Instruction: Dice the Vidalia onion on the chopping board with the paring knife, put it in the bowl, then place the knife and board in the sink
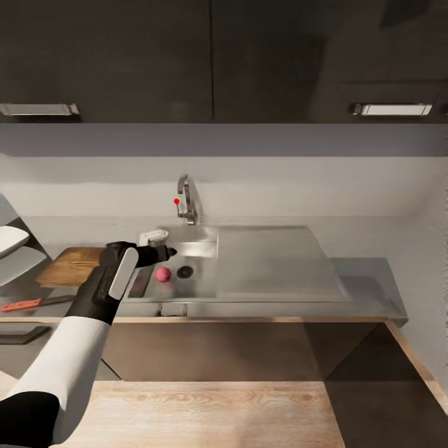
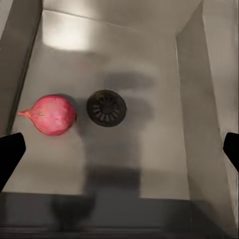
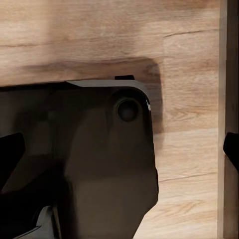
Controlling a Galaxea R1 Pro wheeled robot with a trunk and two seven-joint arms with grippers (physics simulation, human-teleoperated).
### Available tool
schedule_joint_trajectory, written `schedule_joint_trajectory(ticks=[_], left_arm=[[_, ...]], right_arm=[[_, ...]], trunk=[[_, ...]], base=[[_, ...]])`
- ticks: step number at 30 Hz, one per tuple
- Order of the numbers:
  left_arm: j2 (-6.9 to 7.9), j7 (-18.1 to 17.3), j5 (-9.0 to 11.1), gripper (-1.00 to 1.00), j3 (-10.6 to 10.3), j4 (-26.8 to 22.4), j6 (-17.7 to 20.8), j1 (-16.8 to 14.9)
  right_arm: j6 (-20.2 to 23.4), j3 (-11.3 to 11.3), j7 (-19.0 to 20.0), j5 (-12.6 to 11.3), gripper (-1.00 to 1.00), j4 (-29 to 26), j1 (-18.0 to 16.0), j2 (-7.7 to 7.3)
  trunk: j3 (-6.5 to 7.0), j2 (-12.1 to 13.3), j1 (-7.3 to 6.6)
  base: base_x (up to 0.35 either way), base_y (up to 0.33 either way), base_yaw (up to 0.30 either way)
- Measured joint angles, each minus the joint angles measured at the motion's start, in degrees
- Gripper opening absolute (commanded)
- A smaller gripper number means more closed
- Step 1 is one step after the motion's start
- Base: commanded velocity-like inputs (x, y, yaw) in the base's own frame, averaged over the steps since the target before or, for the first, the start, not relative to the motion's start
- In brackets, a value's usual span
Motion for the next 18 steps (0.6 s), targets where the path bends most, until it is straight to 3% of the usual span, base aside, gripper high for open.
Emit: schedule_joint_trajectory(ticks=[7, 18], left_arm=[[-1.00, -0.1, 0.0, 1.00, 0.0, 2.1, -0.1, 0.0], [-1.19, -0.2, 0.0, 1.00, 0.0, 4.9, -0.3, 0.0]], right_arm=[[0.0, 0.0, 0.0, 0.0, 1.00, 0.0, 0.0, 0.02], [0.0, 0.0, 0.0, 0.0, 1.00, 0.0, 0.0, 0.06]], trunk=[[0.00, 0.0, 0.00], [0.00, 0.0, 0.00]], base=[[0.000, -0.059, 0.000], [0.002, -0.003, 0.000]])
